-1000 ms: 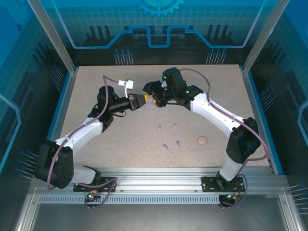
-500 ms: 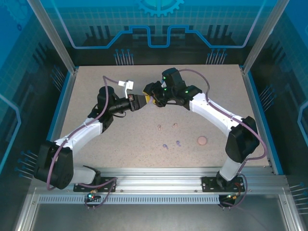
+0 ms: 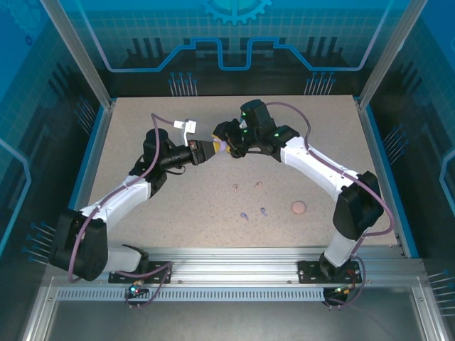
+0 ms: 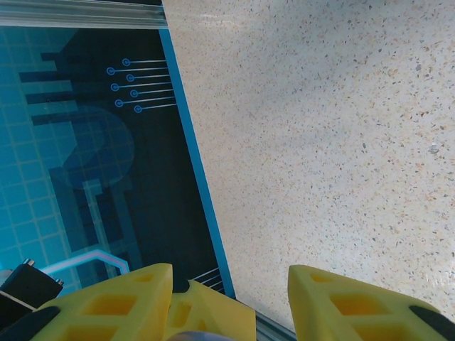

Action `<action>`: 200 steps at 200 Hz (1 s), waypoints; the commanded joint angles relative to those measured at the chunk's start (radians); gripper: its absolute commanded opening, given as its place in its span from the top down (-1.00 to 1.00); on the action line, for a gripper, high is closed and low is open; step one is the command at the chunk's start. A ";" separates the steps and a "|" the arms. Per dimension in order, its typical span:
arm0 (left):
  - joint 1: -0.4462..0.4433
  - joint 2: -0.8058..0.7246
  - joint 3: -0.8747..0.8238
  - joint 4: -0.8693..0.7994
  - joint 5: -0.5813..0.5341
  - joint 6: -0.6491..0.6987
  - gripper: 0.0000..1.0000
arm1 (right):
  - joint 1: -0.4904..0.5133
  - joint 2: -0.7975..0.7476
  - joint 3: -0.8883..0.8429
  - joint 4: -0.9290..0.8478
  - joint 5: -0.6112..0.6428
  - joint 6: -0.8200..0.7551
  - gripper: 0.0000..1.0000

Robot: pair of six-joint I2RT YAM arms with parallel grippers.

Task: Insert the wireless bluetooth earbuds into the charging case

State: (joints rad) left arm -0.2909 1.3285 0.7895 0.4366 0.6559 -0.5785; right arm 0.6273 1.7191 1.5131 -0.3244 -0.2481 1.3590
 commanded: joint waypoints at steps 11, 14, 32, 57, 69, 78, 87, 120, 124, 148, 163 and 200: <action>-0.021 0.013 0.000 0.060 0.015 -0.014 0.40 | -0.014 0.007 0.006 0.010 -0.004 0.012 0.27; -0.022 0.016 0.001 0.060 0.014 -0.014 0.40 | -0.014 0.007 0.006 0.011 -0.005 0.012 0.27; -0.030 0.026 0.005 0.069 0.010 -0.016 0.39 | -0.016 0.006 0.001 0.014 -0.007 0.014 0.27; -0.037 0.036 0.008 0.075 0.007 -0.019 0.42 | -0.015 0.002 -0.002 0.014 -0.007 0.015 0.27; -0.040 0.038 0.008 0.082 0.004 -0.020 0.48 | -0.016 0.005 -0.003 0.013 -0.007 0.015 0.27; -0.042 0.041 0.008 0.085 0.000 -0.022 0.54 | -0.017 0.005 -0.005 0.016 -0.009 0.015 0.27; -0.043 0.045 0.009 0.089 -0.002 -0.024 0.63 | -0.017 0.005 -0.004 0.018 -0.010 0.017 0.27; -0.047 0.052 0.004 0.111 -0.014 -0.039 1.00 | -0.019 0.004 -0.007 0.023 -0.013 0.010 0.15; -0.048 0.054 0.003 0.110 -0.016 -0.040 1.00 | -0.022 0.002 -0.005 0.022 -0.013 0.009 0.08; -0.048 0.052 -0.002 0.108 -0.020 -0.044 1.00 | -0.047 -0.012 -0.004 0.023 -0.010 -0.017 -0.46; -0.048 0.047 -0.006 0.096 -0.027 -0.038 1.00 | -0.076 -0.041 -0.009 0.006 0.008 -0.060 -0.58; -0.045 0.035 -0.003 0.047 -0.019 0.004 1.00 | -0.151 -0.143 -0.071 -0.044 0.030 -0.247 -0.65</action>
State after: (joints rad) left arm -0.3340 1.3754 0.7887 0.5011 0.6239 -0.6201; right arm 0.5259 1.6752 1.4845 -0.3340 -0.2363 1.2621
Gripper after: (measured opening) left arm 0.199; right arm 0.819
